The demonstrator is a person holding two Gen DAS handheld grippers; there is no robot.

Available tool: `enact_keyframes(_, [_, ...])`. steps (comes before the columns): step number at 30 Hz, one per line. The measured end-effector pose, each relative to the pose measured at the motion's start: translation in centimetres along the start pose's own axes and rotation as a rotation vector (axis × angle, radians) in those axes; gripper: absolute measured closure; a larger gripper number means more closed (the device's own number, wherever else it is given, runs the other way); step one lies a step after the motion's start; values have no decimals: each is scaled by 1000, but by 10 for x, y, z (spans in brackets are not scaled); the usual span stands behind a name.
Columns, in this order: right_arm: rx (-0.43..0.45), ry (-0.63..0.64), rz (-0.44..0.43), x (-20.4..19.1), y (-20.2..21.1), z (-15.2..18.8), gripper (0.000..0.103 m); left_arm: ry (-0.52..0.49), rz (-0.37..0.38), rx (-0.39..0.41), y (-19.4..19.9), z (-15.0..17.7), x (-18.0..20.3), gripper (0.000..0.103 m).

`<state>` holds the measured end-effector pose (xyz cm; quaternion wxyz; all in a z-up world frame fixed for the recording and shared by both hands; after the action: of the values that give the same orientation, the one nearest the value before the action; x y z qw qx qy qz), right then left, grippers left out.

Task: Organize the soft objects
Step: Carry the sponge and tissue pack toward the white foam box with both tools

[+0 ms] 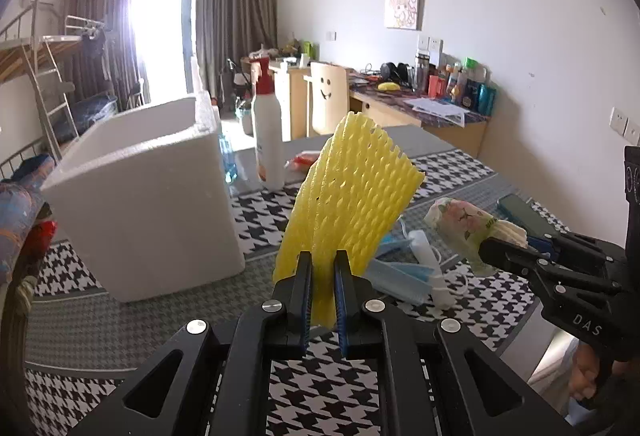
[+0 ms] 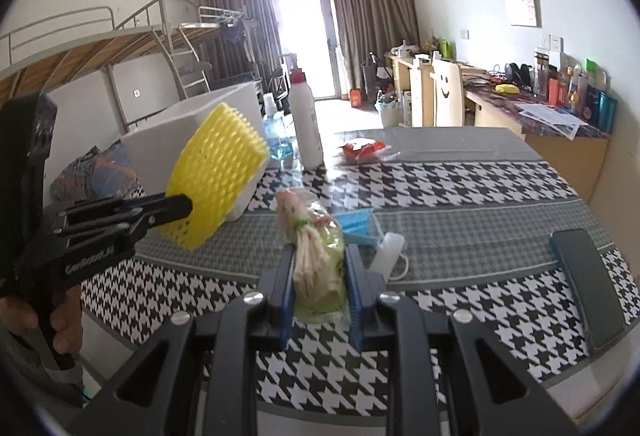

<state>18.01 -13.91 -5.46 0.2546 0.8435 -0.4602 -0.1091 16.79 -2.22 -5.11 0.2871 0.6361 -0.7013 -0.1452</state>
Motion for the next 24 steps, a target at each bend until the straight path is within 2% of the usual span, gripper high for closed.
enact_keyframes(6, [31,11,4,2,2,-14,76,-10,-28,25,1,-12,-4,92])
enact_keyframes(24, [76,1,4,7,0,-41,76,-7,-6,47,2,-40,-4,92])
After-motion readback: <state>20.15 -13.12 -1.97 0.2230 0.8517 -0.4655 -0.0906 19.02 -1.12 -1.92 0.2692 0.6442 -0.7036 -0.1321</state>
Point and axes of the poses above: each gripper's, at about its wrist camera, not at the fingertips, and y roughly against the way its jaws point, x to its right, z to its underside, the point moved 9 cm from there along -y, roughly the way its jaws point, and after that the axes turned 13 degrees about y, right-handed, at the moved point
